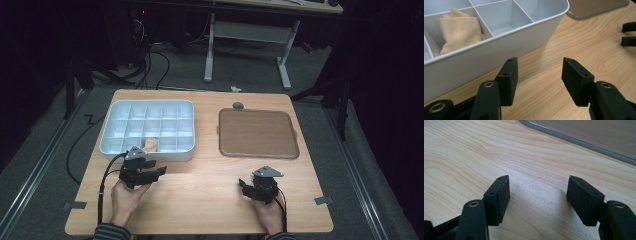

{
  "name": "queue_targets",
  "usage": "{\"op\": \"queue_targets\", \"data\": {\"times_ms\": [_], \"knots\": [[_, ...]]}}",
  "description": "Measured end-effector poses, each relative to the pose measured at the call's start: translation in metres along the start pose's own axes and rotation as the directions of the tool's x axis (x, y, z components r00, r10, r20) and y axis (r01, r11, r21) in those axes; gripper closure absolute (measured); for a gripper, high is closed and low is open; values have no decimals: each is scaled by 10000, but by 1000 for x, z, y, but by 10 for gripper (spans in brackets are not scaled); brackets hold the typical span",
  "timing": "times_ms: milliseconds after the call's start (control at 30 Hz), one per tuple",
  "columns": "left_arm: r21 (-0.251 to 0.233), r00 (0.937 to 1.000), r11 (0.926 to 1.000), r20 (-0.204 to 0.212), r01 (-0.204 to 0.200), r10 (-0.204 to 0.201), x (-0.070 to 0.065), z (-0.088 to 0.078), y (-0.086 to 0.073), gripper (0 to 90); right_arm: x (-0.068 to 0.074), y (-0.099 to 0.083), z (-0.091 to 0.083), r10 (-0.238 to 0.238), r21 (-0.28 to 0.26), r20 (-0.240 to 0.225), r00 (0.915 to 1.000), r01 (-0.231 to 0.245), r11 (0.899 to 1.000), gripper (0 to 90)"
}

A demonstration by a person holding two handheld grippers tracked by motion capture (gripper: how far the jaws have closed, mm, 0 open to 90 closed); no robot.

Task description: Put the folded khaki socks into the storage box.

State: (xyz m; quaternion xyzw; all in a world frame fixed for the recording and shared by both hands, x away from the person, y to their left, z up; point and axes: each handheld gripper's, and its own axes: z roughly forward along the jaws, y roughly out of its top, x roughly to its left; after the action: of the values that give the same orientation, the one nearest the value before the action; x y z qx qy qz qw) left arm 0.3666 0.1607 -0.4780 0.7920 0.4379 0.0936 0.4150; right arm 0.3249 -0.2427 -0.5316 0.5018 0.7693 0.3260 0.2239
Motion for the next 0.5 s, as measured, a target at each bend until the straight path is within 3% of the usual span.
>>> {"op": "queue_targets", "data": {"times_ms": [500], "knots": [[170,9994,9993,-85,-335,336,-10,14,-14,472,0,0,0,-35,-6,8,10000,35,10000,352]]}}
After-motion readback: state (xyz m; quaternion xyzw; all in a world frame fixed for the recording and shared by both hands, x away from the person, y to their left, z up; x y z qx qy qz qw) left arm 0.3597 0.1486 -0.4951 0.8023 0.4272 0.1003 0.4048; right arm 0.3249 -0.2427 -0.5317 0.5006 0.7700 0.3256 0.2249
